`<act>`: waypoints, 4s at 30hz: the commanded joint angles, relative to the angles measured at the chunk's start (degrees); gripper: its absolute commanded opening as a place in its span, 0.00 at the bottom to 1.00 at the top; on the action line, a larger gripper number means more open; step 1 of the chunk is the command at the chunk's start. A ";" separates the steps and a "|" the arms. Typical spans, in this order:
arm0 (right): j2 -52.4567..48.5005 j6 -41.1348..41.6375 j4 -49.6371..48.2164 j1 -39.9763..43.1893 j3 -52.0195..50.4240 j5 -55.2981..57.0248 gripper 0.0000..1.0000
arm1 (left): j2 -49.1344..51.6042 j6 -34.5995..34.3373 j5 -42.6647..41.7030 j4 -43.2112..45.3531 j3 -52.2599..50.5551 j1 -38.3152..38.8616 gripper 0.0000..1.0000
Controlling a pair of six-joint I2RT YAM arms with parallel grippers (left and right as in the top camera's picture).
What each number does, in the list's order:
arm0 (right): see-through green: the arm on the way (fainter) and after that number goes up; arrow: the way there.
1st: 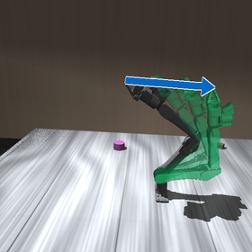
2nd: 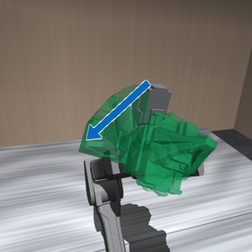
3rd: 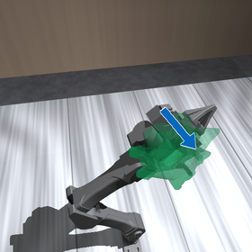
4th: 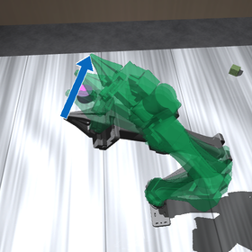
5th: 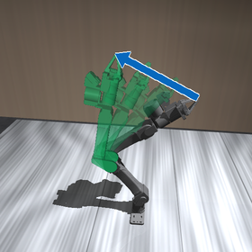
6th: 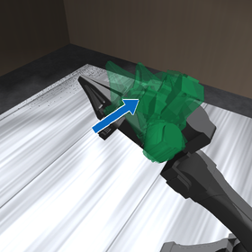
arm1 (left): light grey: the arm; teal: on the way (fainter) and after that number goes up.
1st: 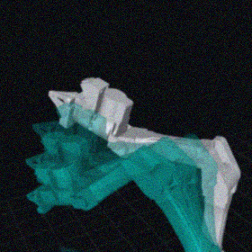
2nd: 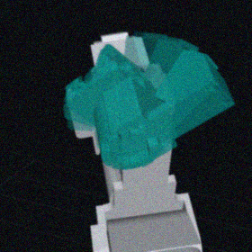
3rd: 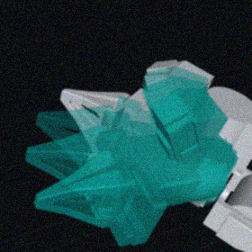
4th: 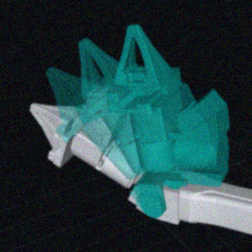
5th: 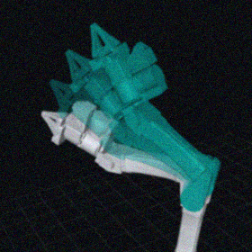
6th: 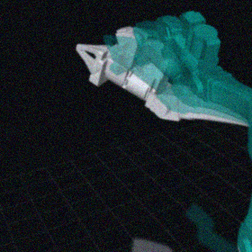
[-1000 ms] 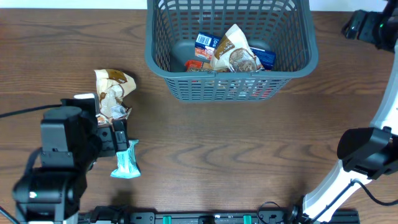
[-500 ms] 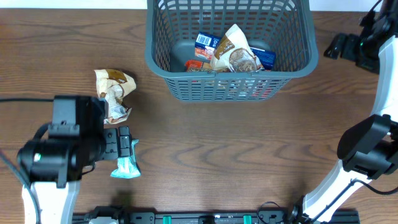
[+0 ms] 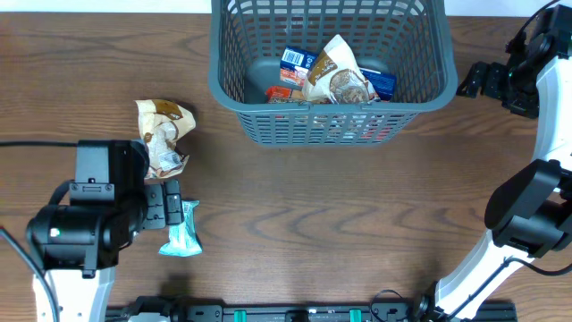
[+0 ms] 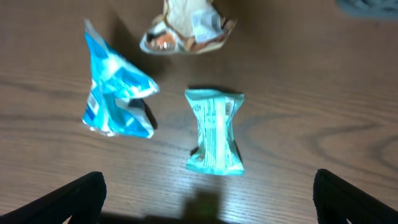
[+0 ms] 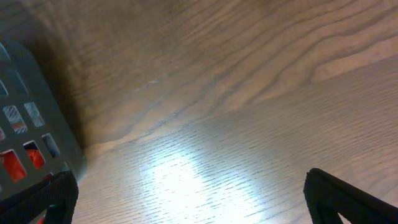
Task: Pack container
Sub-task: 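Lower the left gripper and close it on the teal wipes pouch, then carry the teal pouch with the left gripper over the basket and release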
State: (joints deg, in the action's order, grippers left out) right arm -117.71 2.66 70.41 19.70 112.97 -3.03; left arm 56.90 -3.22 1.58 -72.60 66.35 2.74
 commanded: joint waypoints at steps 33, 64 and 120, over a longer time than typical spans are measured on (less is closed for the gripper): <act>0.50 -1.68 -8.13 1.38 -0.24 -0.44 0.99 | 4.70 -13.64 -0.87 22.82 -30.45 5.33 0.99; 0.50 -3.17 -8.50 1.38 -0.24 -0.39 0.99 | 21.07 -15.15 0.63 34.18 -32.17 5.33 0.78; 0.50 -3.58 -9.97 1.38 -0.24 -0.37 0.99 | 19.08 4.66 -6.36 37.33 23.08 7.30 0.06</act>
State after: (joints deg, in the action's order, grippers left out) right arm -117.71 -0.10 60.53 20.51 112.84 -3.07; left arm 73.08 -2.42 -4.32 -35.68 84.77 8.71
